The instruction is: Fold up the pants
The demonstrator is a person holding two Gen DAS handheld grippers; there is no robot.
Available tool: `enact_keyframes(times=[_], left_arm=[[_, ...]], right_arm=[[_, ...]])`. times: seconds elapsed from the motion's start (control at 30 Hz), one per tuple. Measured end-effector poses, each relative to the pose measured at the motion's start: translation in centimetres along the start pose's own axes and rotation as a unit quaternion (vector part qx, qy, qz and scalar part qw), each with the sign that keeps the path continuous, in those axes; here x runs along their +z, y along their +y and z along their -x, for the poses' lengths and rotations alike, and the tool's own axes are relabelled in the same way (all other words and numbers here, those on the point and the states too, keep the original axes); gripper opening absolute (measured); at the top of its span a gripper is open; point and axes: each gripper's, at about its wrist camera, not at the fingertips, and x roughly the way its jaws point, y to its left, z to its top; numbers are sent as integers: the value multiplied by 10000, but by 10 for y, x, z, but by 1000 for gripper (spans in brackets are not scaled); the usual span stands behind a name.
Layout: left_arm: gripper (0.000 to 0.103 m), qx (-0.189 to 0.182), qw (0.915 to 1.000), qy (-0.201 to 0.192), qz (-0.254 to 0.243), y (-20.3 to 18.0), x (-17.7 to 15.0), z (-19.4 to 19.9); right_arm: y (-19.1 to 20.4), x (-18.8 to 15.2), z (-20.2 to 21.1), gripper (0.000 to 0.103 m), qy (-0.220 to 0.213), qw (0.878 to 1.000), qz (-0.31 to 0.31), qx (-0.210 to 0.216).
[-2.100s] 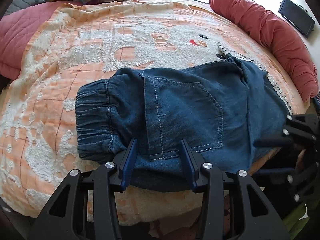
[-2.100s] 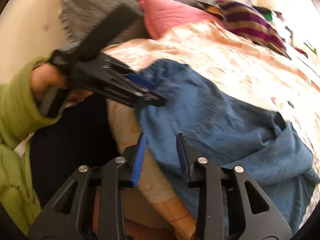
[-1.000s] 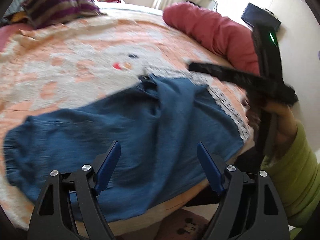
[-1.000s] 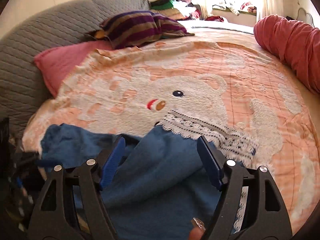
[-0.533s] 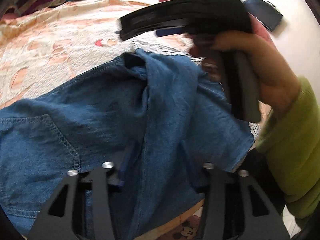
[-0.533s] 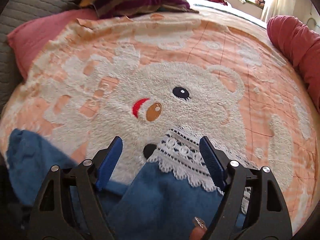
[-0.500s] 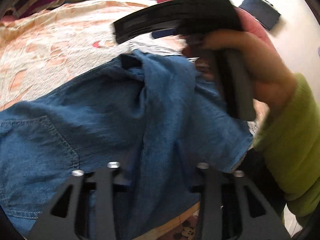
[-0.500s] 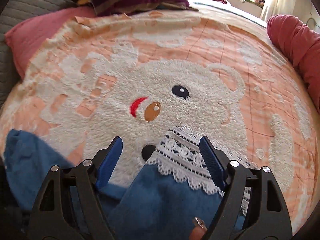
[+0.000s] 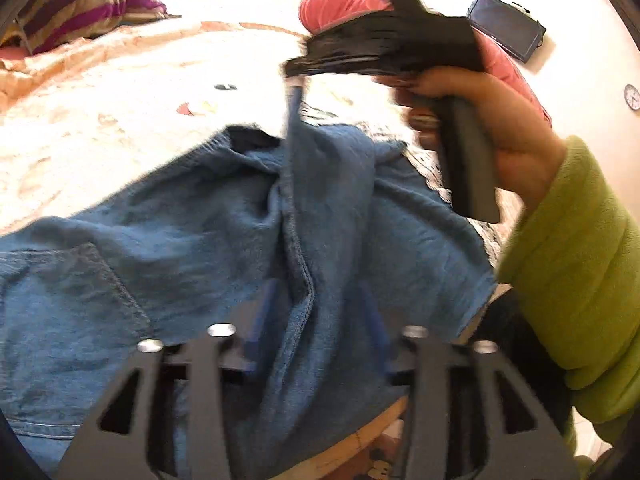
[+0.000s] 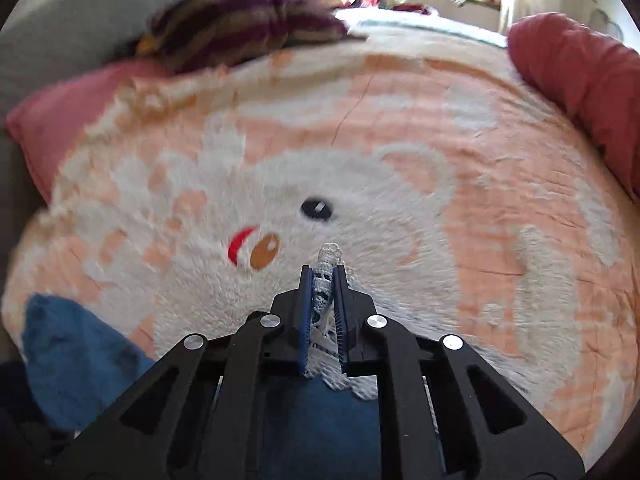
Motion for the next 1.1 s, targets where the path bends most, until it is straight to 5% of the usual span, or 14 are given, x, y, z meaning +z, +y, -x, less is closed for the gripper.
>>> enact_keyframes(times=[0.17, 0.23, 0.3, 0.43, 0.7, 1.1], left_arm=[[47, 287, 9989, -277, -263, -3, 1, 9], [20, 477, 9973, -360, -421, -5, 2, 13], [7, 468, 9966, -410, -534, -6, 2, 17], [6, 447, 9944, -539, -788, -15, -1, 31], [6, 202, 9950, -219, -957, -27, -9, 23], [7, 124, 9888, 268, -1465, -43, -28, 15]], right_arm=[[-34, -8, 60, 6, -591, 9971, -467, 58], [-48, -14, 85, 6, -852, 9940, -675, 143], [-60, -25, 108, 6, -1076, 9902, -874, 168], [-82, -74, 151, 6, -1270, 9829, -1330, 104], [-89, -166, 189, 6, -589, 9849, -1561, -469], [-76, -210, 174, 7, 437, 9867, -763, -1369]])
